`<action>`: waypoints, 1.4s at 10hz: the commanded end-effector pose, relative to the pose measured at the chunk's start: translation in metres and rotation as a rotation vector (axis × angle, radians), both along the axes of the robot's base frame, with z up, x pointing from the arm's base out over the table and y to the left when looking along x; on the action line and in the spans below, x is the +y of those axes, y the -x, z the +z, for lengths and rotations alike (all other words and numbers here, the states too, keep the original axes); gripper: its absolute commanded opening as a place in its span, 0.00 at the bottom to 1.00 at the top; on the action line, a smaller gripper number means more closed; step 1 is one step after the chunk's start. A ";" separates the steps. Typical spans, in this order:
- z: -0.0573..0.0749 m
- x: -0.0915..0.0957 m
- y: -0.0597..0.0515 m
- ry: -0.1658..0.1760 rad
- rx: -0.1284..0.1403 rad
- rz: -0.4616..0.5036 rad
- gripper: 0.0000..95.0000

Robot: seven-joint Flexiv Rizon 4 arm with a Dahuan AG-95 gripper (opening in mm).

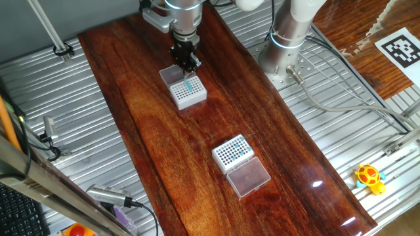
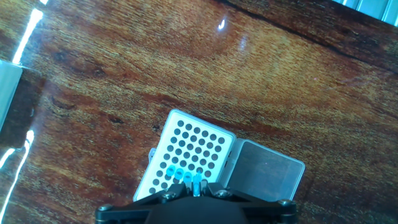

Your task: Transfer all medium pipette tips from one holder to another

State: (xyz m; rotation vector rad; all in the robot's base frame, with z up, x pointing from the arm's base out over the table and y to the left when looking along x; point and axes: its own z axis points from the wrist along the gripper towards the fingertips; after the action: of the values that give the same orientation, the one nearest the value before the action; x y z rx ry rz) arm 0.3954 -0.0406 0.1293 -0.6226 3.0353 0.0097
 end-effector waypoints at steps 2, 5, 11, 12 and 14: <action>-0.002 0.000 -0.001 -0.002 -0.005 0.004 0.00; -0.008 0.001 -0.002 -0.001 -0.011 0.006 0.00; -0.017 0.002 -0.003 0.003 -0.017 0.008 0.00; -0.019 0.002 -0.003 0.004 -0.019 0.009 0.00; -0.020 0.002 -0.003 0.006 -0.019 0.012 0.00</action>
State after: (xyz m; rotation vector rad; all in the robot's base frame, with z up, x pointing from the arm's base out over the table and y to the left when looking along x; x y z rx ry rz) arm 0.3987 -0.0390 0.1080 -0.6378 3.0151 -0.0051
